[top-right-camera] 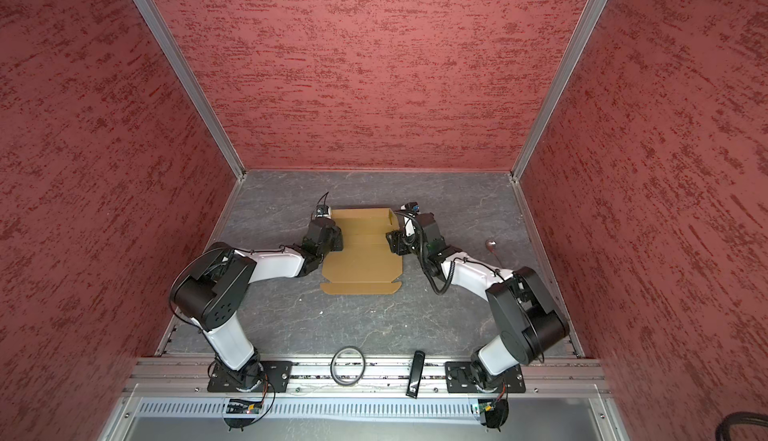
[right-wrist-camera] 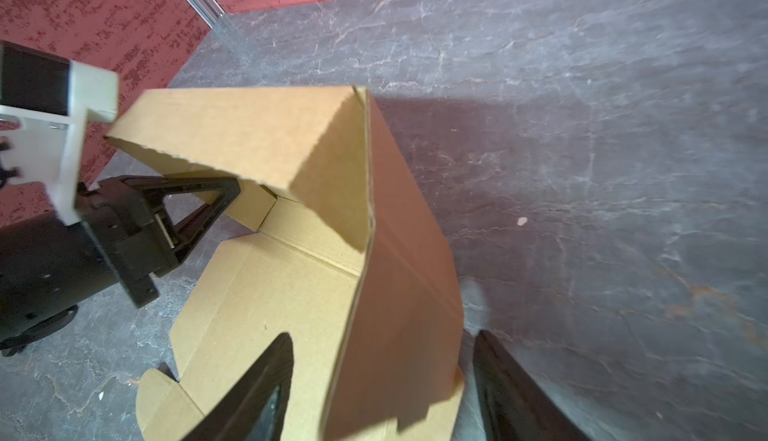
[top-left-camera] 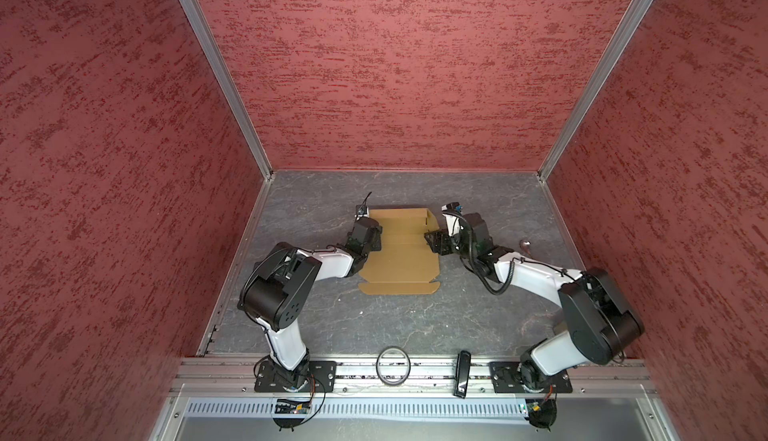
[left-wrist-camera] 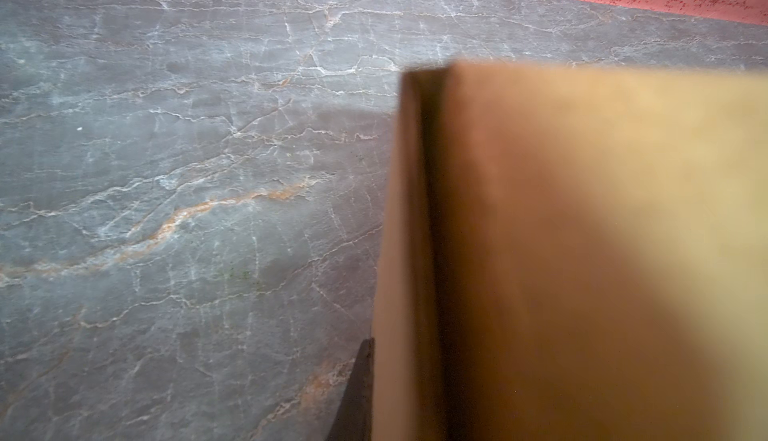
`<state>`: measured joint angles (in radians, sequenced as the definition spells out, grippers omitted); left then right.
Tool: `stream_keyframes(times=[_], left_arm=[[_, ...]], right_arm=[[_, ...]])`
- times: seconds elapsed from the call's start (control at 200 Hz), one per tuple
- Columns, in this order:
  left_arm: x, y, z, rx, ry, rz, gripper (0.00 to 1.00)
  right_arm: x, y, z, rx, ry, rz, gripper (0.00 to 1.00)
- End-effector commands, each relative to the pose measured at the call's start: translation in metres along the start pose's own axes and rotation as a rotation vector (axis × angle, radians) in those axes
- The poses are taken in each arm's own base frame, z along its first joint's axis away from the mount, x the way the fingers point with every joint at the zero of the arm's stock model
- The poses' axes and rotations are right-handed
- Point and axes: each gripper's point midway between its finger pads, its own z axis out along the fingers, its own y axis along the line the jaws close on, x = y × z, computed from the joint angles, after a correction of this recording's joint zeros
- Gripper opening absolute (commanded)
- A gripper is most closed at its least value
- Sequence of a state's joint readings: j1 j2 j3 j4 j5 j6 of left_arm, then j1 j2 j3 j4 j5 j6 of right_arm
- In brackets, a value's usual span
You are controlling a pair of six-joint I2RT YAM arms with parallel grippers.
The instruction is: Fold the paper box
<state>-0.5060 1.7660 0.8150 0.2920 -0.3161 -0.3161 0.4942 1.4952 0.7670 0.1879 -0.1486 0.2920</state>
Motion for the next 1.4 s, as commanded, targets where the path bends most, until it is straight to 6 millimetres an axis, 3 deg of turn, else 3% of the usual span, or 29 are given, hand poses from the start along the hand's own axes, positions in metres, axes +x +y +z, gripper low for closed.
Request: stream_keyframes(times=[0.0,0.165,0.326,0.471,0.636,0.731,0.867,0.997,1.398], left_arm=[[0.015,0.0,0.004,-0.005,0.041,0.032,0.08],[0.015,0.001,0.004,-0.005,0.042,0.036,0.08],[0.016,0.0,0.005,-0.005,0.044,0.032,0.08],[0.017,0.001,0.005,-0.008,0.048,0.036,0.08],[0.015,0.0,0.005,-0.006,0.046,0.037,0.08],[0.015,0.0,0.005,-0.006,0.047,0.04,0.08],[0.014,-0.001,0.005,-0.006,0.047,0.044,0.08],[0.013,-0.001,0.005,-0.006,0.048,0.047,0.08],[0.01,-0.004,0.005,0.006,0.043,0.051,0.08]], right_arm=[[-0.011,0.0,-0.025,0.034,-0.045,-0.037,0.7],[-0.039,-0.016,-0.058,0.085,-0.125,-0.052,0.7],[-0.05,-0.04,-0.07,0.115,-0.168,-0.019,0.7],[-0.041,-0.059,-0.058,0.149,-0.118,-0.018,0.69],[-0.013,-0.07,-0.015,0.114,0.017,-0.055,0.6],[-0.005,-0.069,0.003,0.079,0.051,-0.076,0.57],[-0.008,-0.059,0.013,0.019,0.051,-0.104,0.56],[-0.009,-0.042,0.016,-0.035,0.052,-0.147,0.56],[-0.014,-0.024,0.021,-0.094,0.039,-0.197,0.56]])
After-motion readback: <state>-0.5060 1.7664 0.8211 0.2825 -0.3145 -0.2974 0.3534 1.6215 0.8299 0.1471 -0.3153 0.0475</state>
